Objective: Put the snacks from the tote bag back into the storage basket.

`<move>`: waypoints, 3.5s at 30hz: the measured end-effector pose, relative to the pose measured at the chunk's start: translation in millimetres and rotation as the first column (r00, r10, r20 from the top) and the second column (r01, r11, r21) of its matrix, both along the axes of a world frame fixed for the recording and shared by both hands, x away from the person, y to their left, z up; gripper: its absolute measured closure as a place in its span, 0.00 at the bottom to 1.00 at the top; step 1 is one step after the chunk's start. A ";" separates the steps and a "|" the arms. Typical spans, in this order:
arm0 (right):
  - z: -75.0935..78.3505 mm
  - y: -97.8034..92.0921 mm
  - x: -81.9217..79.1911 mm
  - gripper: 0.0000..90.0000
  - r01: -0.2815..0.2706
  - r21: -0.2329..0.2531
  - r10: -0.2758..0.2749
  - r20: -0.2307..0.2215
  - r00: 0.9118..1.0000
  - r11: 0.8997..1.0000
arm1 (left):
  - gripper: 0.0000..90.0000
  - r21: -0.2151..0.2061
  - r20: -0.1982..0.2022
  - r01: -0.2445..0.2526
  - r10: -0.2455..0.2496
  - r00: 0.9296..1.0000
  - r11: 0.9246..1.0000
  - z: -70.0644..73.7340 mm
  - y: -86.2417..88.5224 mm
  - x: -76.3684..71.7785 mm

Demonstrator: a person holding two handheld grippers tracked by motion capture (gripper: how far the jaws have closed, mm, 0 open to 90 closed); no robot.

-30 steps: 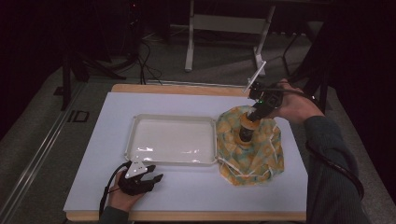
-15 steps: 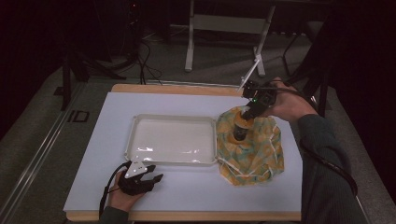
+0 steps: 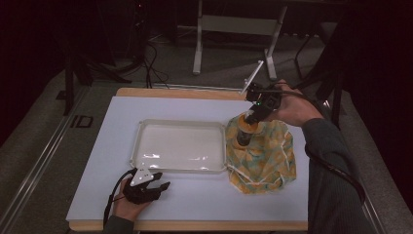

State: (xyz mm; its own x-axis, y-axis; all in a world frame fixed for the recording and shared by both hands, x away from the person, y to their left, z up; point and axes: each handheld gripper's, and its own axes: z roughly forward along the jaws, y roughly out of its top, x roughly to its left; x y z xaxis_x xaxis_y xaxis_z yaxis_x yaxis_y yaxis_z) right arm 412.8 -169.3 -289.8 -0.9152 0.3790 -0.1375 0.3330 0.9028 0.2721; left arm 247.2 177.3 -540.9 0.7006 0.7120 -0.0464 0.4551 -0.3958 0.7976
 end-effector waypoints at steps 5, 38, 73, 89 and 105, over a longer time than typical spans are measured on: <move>-0.2 4.7 -0.3 0.65 -0.009 -0.005 0.009 0.000 1.000 1.000 | 0.58 0.000 -0.001 0.001 -0.001 1.000 1.000 0.0 0.0 0.1; -6.1 29.1 -1.7 0.65 -0.043 0.013 0.043 -0.001 0.999 0.999 | 0.57 0.000 -0.002 0.004 -0.004 1.000 1.000 -0.1 -0.2 0.1; -32.9 68.9 -9.8 0.65 -0.106 0.053 0.108 -0.030 0.994 0.993 | 0.57 -0.001 -0.003 0.007 -0.007 1.000 1.000 -0.1 -0.2 0.2; -48.7 82.8 -17.4 0.65 -0.139 0.023 0.140 -0.037 0.989 0.990 | 0.57 -0.002 -0.002 0.010 -0.010 1.000 1.000 -0.1 -0.2 0.0; -67.4 79.9 -22.4 0.65 -0.114 0.029 0.115 -0.038 0.993 0.993 | 0.57 0.001 -0.005 0.009 -0.009 1.000 1.000 -0.1 -0.3 0.5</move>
